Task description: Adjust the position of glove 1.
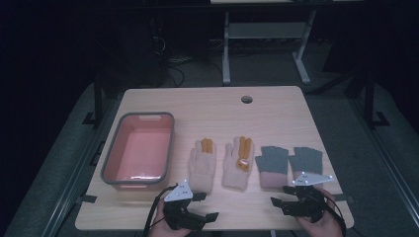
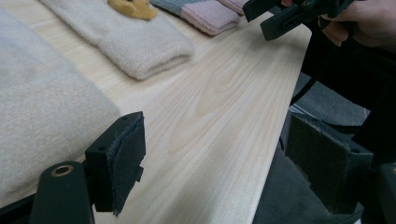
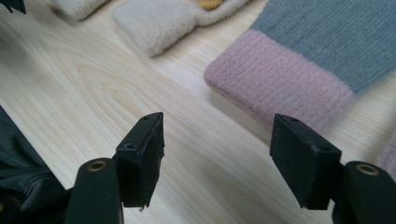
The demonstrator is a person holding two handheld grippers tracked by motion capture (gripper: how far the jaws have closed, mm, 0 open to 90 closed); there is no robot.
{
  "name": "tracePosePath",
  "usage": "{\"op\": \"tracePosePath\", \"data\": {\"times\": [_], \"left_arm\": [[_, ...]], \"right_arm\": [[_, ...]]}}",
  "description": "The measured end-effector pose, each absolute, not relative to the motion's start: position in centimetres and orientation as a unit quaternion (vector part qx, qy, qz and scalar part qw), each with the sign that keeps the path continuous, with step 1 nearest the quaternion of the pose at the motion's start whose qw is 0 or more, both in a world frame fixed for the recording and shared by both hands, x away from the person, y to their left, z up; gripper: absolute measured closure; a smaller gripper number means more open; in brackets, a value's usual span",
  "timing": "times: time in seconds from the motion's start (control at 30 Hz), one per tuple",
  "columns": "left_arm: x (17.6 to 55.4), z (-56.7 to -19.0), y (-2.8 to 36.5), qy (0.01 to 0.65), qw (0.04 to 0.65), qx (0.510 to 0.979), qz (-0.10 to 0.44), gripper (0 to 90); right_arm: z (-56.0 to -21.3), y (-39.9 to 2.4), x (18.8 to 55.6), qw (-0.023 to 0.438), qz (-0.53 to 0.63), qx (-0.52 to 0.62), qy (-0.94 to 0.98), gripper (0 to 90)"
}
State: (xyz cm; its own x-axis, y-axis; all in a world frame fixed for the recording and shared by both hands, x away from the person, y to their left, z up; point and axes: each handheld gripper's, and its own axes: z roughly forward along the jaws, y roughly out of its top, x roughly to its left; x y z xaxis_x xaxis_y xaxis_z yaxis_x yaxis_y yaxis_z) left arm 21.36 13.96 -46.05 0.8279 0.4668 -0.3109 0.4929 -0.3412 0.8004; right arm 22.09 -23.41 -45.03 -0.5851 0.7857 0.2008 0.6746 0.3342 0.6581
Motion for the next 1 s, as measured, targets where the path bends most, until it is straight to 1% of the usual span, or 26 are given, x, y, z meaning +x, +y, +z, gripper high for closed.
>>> {"op": "tracePosePath", "data": {"times": [0.53,0.6,1.0], "left_arm": [[20.7,-45.7,14.1,0.282,0.499,0.819,-0.013,20.7],[20.8,-45.7,14.1,0.282,0.499,0.819,-0.011,20.7],[20.9,-45.5,14.5,0.281,0.503,0.817,-0.009,20.7]], "right_arm": [[-44.6,-22.7,22.1,0.084,0.366,0.440,0.816,34.5],[-44.3,-22.5,22.2,0.083,0.360,0.437,0.820,35.5],[-42.3,-20.3,24.4,0.083,0.346,0.405,0.842,35.4]]}}
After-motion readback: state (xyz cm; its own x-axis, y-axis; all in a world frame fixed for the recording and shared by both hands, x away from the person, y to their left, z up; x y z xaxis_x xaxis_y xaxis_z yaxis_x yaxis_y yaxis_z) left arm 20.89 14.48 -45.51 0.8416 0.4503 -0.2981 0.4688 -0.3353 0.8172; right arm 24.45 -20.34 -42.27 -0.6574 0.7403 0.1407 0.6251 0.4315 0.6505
